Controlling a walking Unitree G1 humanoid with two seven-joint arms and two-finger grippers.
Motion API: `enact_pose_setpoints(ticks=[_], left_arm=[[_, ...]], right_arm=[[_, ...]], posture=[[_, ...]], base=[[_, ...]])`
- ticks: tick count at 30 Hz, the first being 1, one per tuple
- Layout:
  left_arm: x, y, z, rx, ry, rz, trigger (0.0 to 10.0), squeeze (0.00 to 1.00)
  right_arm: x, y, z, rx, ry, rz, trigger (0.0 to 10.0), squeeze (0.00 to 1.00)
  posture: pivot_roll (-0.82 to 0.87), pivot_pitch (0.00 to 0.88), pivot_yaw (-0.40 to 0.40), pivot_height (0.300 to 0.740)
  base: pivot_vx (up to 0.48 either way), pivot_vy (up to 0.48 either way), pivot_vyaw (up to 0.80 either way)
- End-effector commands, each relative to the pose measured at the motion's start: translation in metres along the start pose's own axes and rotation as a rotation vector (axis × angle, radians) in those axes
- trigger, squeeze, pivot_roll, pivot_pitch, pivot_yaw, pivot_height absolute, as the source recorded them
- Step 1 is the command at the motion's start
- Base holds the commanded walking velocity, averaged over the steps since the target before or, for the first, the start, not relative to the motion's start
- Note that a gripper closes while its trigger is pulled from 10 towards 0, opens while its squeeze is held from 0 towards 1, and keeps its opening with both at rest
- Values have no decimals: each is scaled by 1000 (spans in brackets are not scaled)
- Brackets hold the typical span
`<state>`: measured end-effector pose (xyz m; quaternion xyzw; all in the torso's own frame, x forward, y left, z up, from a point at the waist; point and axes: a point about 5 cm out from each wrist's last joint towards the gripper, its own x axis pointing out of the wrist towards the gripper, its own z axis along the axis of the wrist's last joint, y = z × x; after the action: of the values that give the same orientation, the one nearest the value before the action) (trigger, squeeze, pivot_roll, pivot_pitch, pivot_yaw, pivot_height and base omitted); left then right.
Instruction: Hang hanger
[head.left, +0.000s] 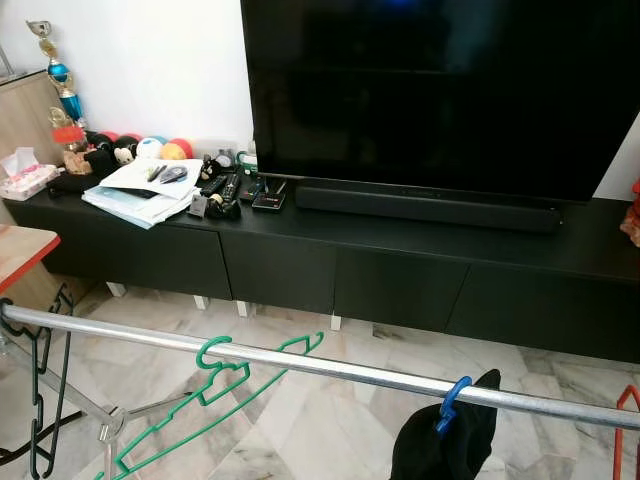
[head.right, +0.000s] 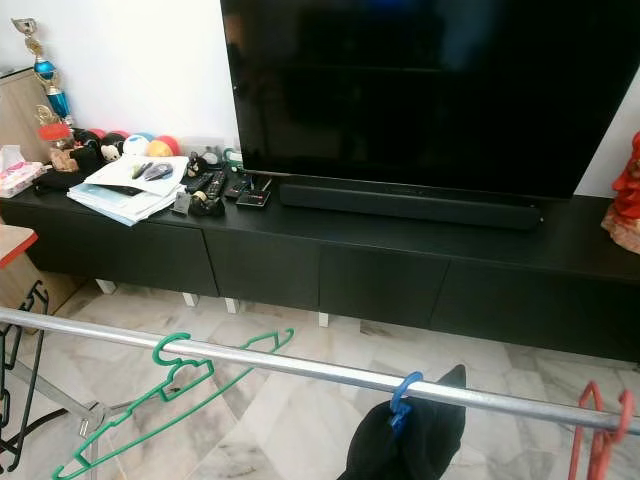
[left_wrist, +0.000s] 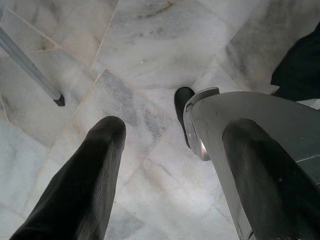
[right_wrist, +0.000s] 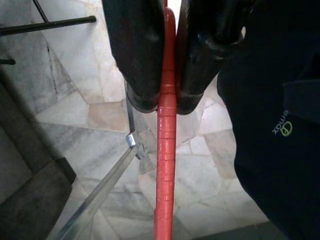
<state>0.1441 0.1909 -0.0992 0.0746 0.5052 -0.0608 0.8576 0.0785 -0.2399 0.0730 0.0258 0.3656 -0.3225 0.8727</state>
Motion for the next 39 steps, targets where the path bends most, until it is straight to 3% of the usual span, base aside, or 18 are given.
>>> enact_pose_setpoints(ticks=[1,12,13,14,15,16,21,23,26,27,28,29,30,31,39], left_arm=[[0,-9,-5,-8,16,-34,10000,0],[0,-8,-5,-17,17,-30,10000,0],[0,-8,-5,-18,17,-30,10000,0],[0,-8,-5,-18,16,-29,10000,0],[0,-8,-5,-18,16,-30,10000,0],[0,-8,-5,-18,16,-30,10000,0],[0,-8,-4,-18,13,-30,10000,0],[0,-8,-4,-16,13,-30,10000,0],[0,-8,-4,-13,14,-30,10000,0],[0,-8,-4,-13,14,-30,10000,0],[0,-8,-4,-13,14,-30,10000,0],[0,-7,-4,-13,14,-30,10000,0],[0,-7,-4,-14,14,-30,10000,0],[0,-8,-4,-14,14,-31,10000,0],[0,-8,-4,-15,14,-30,10000,0]], right_arm=[[12,-1,-1,-14,1,1,10000,0],[20,2,-11,-19,24,9,10000,0],[20,2,-12,-15,25,5,10000,294],[20,2,-13,-14,26,5,10000,294],[20,2,-13,-13,26,3,10000,925],[20,2,-14,-12,26,3,10000,1000],[15,6,-17,-12,24,6,10000,1000],[14,5,-18,-10,26,0,10000,929],[14,4,-19,-3,25,-11,10000,925],[14,5,-19,-4,25,-10,10000,812],[14,5,-19,-5,24,-9,10000,812],[14,5,-20,-8,24,-6,10000,337],[15,6,-20,-10,23,-4,10000,337],[15,6,-19,-19,18,-5,10000,0],[13,10,-5,-73,-102,-2,10000,0]], posture=[[-64,0,-13,740],[-65,4,-19,740],[-65,4,-19,740],[-65,4,-19,740],[-64,5,-19,740],[-61,5,-18,740],[-62,4,-15,740],[-63,4,-14,740],[-64,5,-13,740],[-63,6,-13,740],[-63,6,-13,740],[-63,6,-13,740],[-63,6,-13,740],[-62,5,-14,740],[-60,3,-15,740]], base=[[0,0,0],[0,0,0],[0,0,0],[0,0,0],[0,0,0],[0,0,0],[0,0,0],[0,0,0],[0,0,0],[0,0,0],[0,0,0],[0,0,0],[0,0,0],[0,0,0],[0,0,0]])
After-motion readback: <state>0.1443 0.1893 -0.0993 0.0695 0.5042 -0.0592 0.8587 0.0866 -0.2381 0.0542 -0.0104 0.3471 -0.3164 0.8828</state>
